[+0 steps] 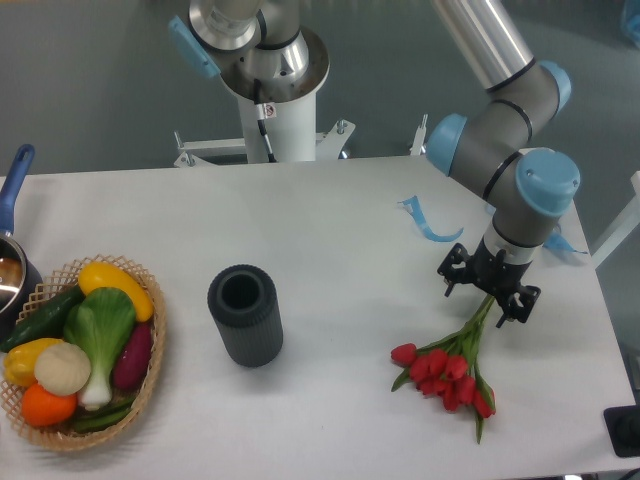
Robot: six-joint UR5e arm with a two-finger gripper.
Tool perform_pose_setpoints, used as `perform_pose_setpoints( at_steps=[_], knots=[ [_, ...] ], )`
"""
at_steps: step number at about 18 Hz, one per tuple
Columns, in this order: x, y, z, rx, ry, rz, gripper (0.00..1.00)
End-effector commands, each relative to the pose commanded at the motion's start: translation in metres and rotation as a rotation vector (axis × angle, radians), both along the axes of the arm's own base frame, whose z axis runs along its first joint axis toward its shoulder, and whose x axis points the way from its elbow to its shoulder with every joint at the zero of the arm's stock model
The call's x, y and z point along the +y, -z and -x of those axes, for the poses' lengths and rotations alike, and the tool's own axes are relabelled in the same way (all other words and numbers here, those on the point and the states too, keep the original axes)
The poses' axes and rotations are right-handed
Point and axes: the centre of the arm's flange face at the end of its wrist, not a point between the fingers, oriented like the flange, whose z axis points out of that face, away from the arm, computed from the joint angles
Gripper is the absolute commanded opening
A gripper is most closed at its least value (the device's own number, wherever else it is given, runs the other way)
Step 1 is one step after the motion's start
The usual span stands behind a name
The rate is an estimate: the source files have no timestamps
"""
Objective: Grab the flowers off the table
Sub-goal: 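Lower the open gripper around the tulip stems and close it, then lift the gripped tulip bunch up off the table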
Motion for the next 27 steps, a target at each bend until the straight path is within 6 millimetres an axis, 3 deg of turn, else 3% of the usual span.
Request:
perform_pose_setpoints(
  at_steps=[6,7,11,18,23,27],
  knots=[
    [0.003,0.008,-0.001,0.023,-0.003,-0.009,0.96],
    [0.003,0.007,0.0,0.025,-0.003,-0.008,0.92],
    [0.003,0.006,0.0,0.025,-0.003,-0.008,0.51],
    [0.005,-0.001,0.005,0.034,-0.038,-0.015,0.18],
    [0.005,-0.017,0.009,0.056,-0.045,-0.026,0.13],
    [0.004,-0.043,0.006,0.081,-0.063,-0.05,0.13]
  ],
)
